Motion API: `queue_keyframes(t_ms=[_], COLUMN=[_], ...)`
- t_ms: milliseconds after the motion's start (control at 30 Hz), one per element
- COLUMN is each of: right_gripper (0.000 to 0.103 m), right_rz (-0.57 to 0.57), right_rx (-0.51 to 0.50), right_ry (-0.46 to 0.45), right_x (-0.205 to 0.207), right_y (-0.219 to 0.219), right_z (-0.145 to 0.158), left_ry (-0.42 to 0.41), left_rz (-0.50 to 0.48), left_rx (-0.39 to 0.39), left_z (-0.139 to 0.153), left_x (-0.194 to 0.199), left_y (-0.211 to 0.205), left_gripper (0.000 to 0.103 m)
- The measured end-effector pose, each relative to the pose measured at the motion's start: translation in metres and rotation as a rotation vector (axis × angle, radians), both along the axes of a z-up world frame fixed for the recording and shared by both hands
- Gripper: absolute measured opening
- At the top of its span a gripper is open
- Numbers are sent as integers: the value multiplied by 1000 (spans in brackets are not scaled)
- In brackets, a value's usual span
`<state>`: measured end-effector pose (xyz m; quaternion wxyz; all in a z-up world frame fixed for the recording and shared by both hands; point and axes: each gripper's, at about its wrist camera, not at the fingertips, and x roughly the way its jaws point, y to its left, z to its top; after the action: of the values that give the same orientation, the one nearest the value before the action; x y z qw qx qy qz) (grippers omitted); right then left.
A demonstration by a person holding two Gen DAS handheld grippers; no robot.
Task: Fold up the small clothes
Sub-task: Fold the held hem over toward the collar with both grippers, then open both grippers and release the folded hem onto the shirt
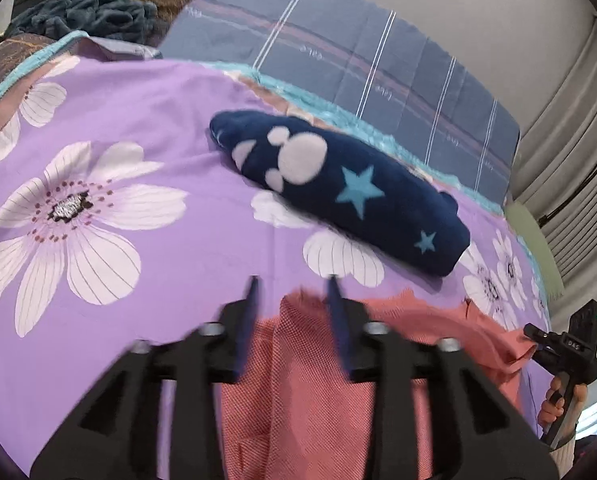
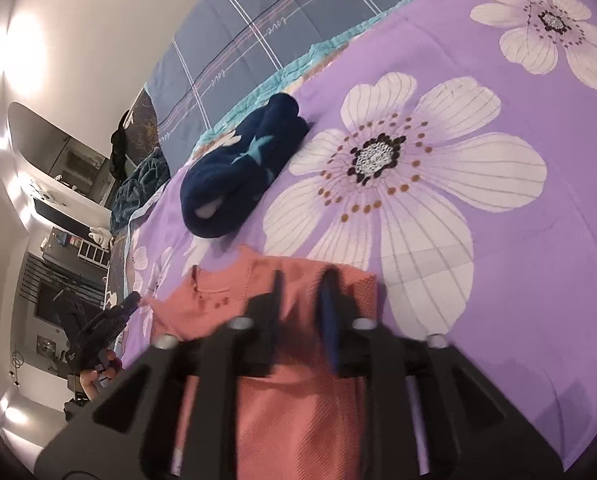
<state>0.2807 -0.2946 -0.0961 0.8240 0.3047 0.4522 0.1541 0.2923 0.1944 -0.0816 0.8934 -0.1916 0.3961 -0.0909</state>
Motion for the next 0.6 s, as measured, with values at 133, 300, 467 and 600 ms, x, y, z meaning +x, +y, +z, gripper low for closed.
queue_keyframes(t_ms=[133,300,467,600], right_gripper=[46,52,52,52], right_rz=[-32,-18,16,42], right_rx=[-11,-92,-167,-217], right_ry=[-52,-90,-81,-83], right_x=[-10,-19,-14,2], right_y=[-15,-19,-7,8], right_z=[9,17,11,10], left_ry=[-60,-64,20,72], left_rz=[-34,-82,-98,-75], left_rx=[75,137,166,122], left_z=[5,-2,-17,-27], left_x=[-13,-21,-1,24], left_y=[0,-6,-18,-20], left_gripper=[61,84,86,76])
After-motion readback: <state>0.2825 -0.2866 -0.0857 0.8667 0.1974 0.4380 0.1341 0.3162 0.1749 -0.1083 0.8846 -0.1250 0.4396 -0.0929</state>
